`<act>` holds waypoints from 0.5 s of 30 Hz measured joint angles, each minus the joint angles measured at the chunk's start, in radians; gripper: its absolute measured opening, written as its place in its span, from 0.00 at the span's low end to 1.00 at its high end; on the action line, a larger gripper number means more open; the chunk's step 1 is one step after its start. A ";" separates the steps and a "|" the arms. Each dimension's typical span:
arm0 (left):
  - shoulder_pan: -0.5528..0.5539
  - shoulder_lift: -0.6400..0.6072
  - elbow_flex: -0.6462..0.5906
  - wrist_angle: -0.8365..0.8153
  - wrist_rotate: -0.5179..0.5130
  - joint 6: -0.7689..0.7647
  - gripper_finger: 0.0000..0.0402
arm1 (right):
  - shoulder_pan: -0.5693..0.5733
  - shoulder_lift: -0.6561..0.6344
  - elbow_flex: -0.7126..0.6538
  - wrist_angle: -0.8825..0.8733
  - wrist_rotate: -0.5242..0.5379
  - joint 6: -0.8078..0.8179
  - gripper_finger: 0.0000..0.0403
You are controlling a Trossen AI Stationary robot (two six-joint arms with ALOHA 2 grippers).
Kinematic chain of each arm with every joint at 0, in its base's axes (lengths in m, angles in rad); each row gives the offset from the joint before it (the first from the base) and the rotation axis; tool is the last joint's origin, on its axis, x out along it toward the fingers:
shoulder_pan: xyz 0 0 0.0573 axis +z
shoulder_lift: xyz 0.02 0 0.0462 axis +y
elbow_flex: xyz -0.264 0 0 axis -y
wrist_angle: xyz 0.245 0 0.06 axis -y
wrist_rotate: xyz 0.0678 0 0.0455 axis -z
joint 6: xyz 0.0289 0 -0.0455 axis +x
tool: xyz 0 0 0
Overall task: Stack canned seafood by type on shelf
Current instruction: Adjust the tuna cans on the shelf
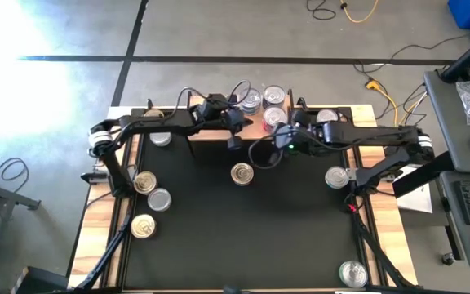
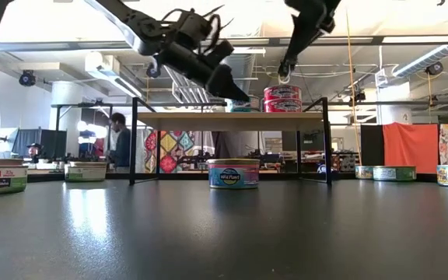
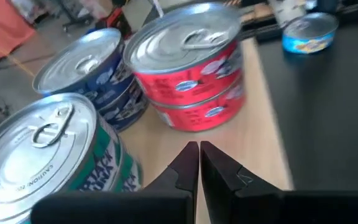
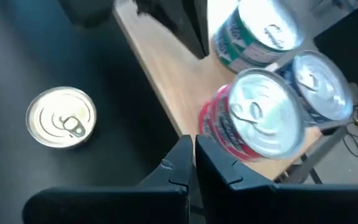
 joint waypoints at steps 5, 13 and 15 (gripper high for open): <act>0.005 0.048 0.071 -0.036 -0.011 -0.005 0.00 | 0.031 -0.050 -0.026 -0.003 0.003 0.011 0.03; -0.003 0.161 0.193 -0.081 -0.013 -0.015 0.00 | 0.033 -0.062 -0.029 -0.010 0.002 0.010 0.03; -0.002 0.190 0.234 -0.105 -0.015 -0.017 0.00 | 0.034 -0.061 -0.029 -0.020 0.001 0.010 0.03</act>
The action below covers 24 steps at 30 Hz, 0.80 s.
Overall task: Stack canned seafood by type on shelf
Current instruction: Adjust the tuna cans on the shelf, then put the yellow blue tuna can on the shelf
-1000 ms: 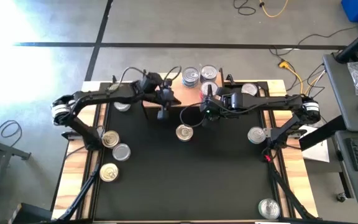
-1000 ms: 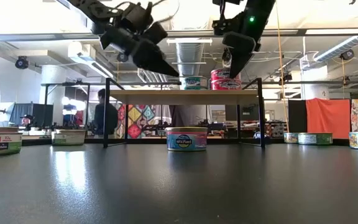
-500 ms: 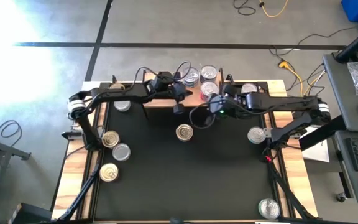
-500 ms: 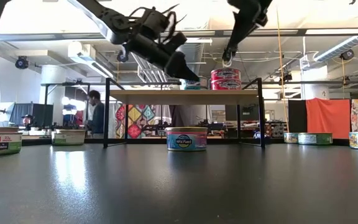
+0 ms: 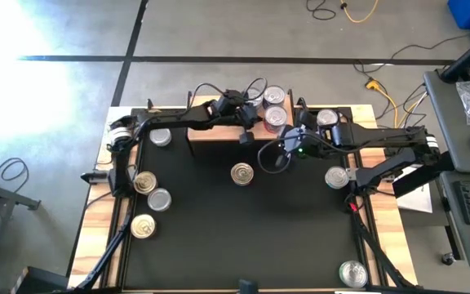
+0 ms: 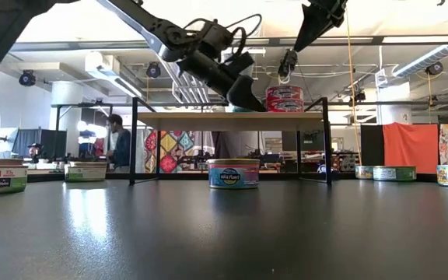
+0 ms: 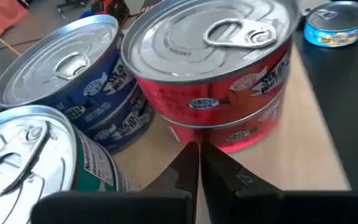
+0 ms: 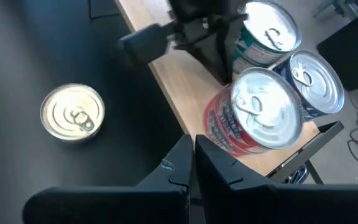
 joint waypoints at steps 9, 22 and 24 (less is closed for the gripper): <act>0.008 0.023 0.082 -0.165 -0.015 0.028 0.00 | 0.000 -0.009 -0.008 -0.157 0.001 0.079 0.03; -0.082 -0.285 -0.199 -0.168 0.014 -0.065 0.00 | 0.000 -0.107 -0.224 -0.191 -0.039 0.268 0.03; -0.116 -0.350 -0.278 -0.104 0.011 -0.091 0.00 | -0.003 -0.112 -0.268 -0.194 -0.086 0.289 0.03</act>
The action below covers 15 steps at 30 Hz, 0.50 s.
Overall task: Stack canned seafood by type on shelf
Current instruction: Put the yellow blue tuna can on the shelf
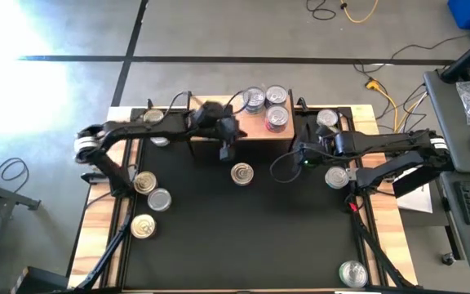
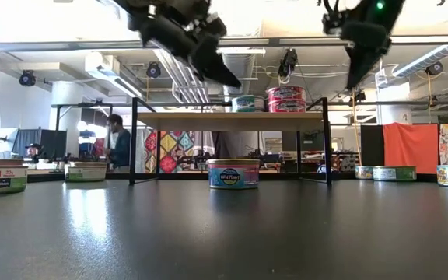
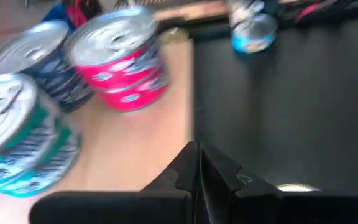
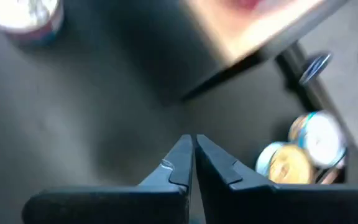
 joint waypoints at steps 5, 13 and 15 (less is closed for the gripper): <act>-0.134 -0.156 -0.181 0.092 0.001 -0.031 0.00 | -0.007 0.004 -0.087 -0.012 -0.110 0.072 0.03; -0.442 -0.274 -0.298 0.148 -0.231 -0.163 0.00 | -0.006 0.043 -0.154 -0.103 -0.226 0.217 0.03; -0.514 -0.272 -0.306 0.158 -0.303 -0.204 0.00 | -0.003 0.064 -0.170 -0.098 -0.239 0.270 0.03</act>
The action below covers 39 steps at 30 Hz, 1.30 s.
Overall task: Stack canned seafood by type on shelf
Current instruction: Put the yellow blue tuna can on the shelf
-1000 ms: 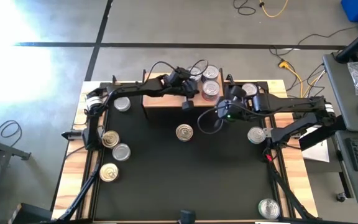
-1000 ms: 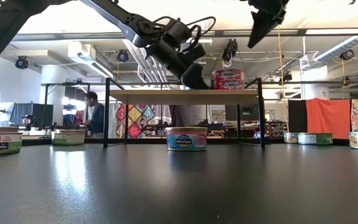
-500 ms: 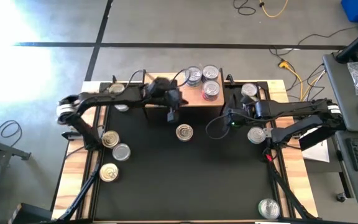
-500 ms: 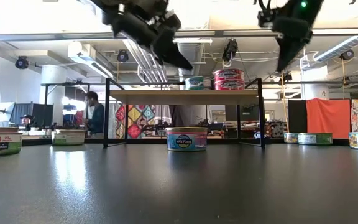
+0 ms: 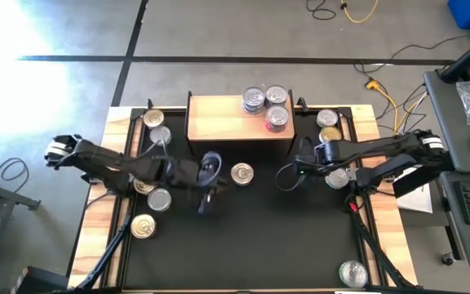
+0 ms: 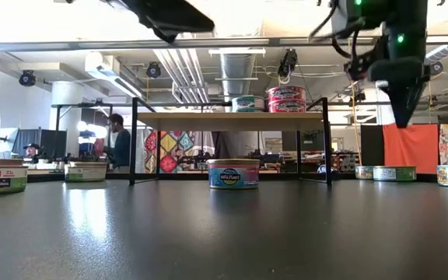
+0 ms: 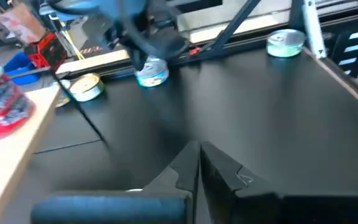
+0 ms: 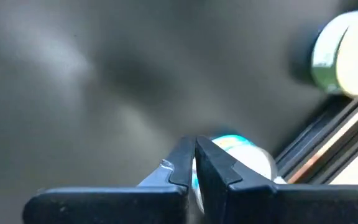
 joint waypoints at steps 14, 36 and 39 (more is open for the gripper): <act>-0.292 0.183 -0.080 0.274 -0.220 -0.233 0.00 | -0.025 0.307 -0.102 -0.096 0.038 0.068 0.03; -0.356 0.460 0.121 0.198 -0.228 -0.284 0.00 | 0.456 0.344 0.123 0.253 -0.108 0.104 0.03; -0.356 0.476 0.116 0.195 -0.228 -0.302 0.00 | 0.573 0.338 0.196 0.299 -0.095 0.073 0.03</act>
